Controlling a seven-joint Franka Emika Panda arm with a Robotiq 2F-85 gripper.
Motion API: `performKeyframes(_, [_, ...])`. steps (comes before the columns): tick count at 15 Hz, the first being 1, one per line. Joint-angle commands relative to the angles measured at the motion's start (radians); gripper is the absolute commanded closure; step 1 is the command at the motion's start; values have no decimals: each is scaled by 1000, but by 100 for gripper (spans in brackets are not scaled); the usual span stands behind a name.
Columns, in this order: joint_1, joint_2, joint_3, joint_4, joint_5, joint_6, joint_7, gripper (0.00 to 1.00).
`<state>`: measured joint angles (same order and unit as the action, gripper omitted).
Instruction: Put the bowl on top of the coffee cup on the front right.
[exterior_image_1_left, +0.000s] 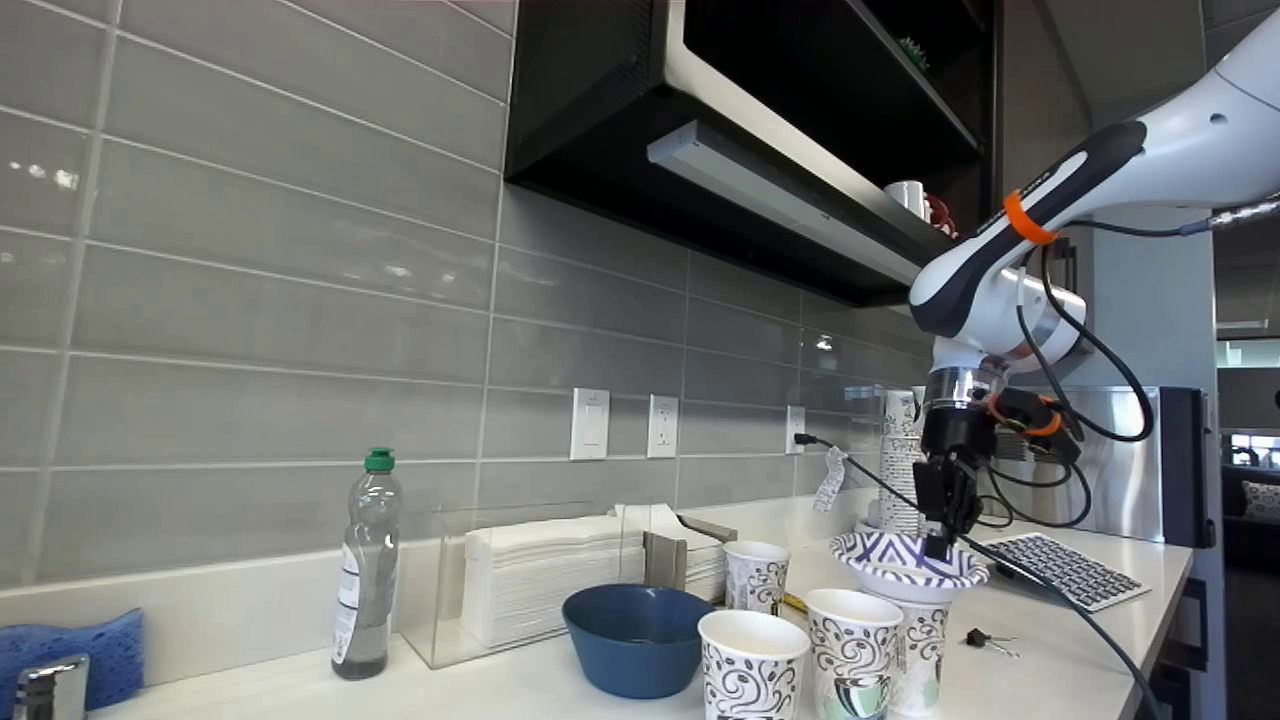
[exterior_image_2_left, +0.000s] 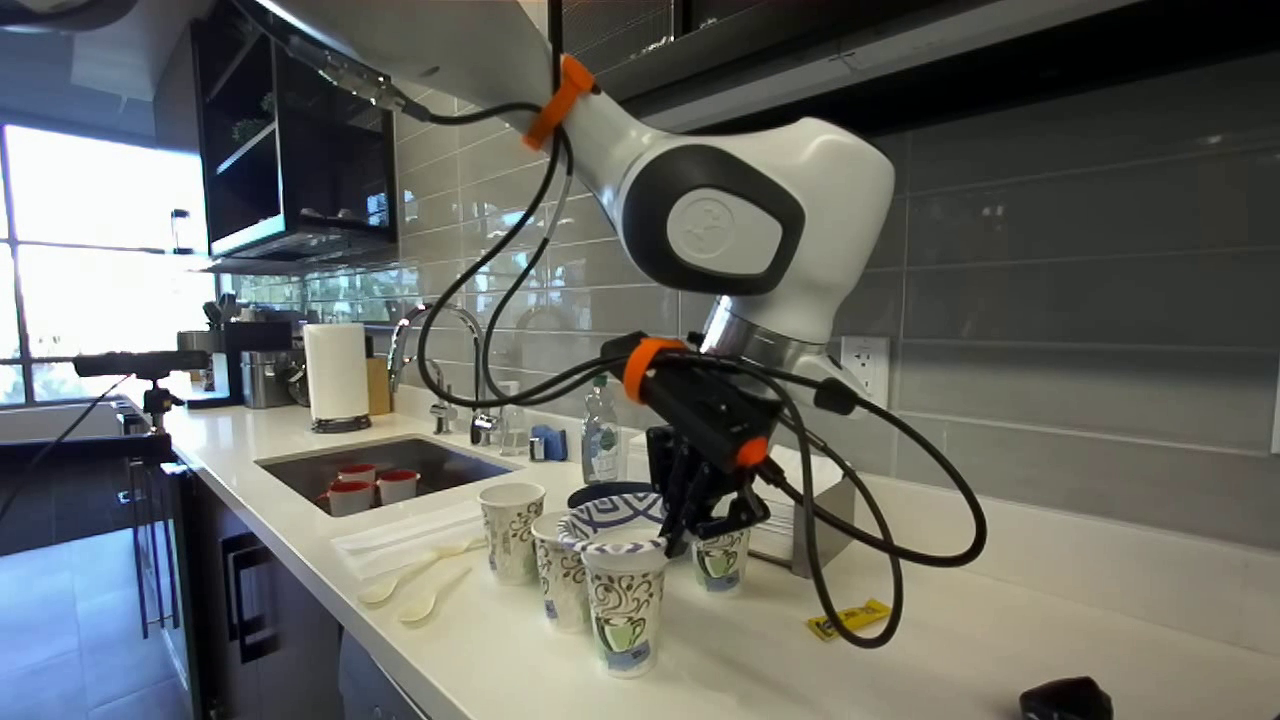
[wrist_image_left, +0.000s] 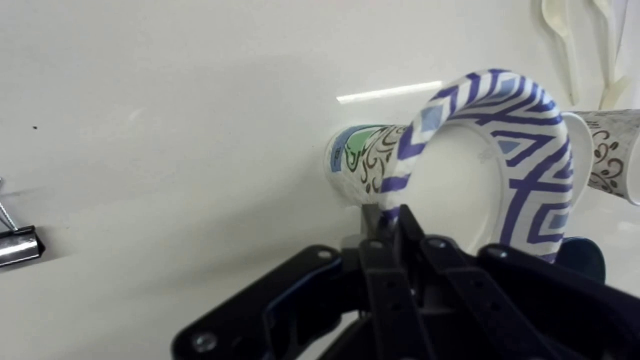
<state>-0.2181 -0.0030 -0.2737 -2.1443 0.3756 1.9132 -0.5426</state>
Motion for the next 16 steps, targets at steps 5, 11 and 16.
performKeyframes(5, [-13, -8, 8, -7, 17, -17, -44, 99])
performKeyframes(11, [-13, -17, 7, -5, 32, -12, -52, 99])
performKeyframes(16, [-15, -22, 3, -2, 52, -14, -53, 99])
